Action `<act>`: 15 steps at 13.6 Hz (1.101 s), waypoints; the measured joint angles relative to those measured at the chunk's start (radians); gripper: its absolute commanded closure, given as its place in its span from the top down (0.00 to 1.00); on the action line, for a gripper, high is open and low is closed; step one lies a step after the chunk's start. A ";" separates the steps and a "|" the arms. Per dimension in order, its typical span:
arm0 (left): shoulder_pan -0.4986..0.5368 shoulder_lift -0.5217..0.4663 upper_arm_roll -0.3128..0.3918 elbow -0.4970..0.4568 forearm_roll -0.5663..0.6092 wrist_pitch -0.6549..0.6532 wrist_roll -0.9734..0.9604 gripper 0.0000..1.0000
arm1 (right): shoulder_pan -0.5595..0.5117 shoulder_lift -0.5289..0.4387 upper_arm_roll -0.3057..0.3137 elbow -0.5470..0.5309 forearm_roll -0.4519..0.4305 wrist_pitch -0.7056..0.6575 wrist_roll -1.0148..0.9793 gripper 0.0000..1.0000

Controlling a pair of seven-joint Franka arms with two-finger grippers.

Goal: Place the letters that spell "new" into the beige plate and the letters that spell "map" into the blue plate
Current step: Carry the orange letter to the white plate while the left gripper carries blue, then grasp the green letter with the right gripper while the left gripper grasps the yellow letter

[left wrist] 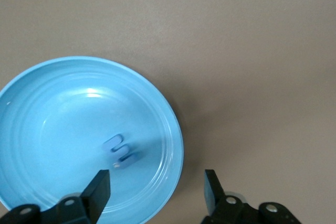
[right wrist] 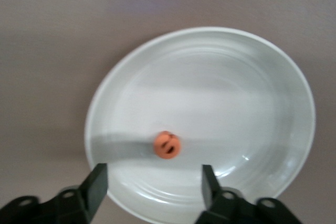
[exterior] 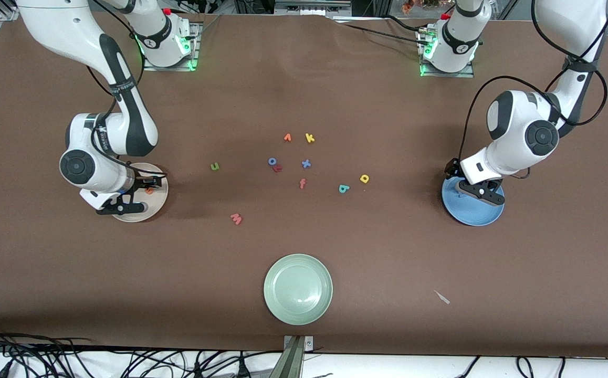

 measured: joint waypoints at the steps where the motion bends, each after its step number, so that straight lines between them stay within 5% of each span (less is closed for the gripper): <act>1: -0.001 0.000 -0.001 0.003 0.000 0.002 0.000 0.81 | 0.001 -0.007 0.016 0.000 0.001 0.000 0.021 1.00; 4: -0.061 0.006 -0.011 0.037 -0.072 0.007 -0.009 0.81 | 0.004 -0.033 0.084 -0.004 0.003 -0.001 0.114 1.00; 8: -0.275 0.083 -0.019 0.076 -0.254 0.098 -0.142 0.81 | 0.006 -0.074 0.196 -0.074 0.003 0.078 0.235 1.00; 15: -0.480 0.241 -0.012 0.130 -0.257 0.246 -0.347 0.75 | 0.008 -0.087 0.304 -0.257 0.003 0.331 0.259 1.00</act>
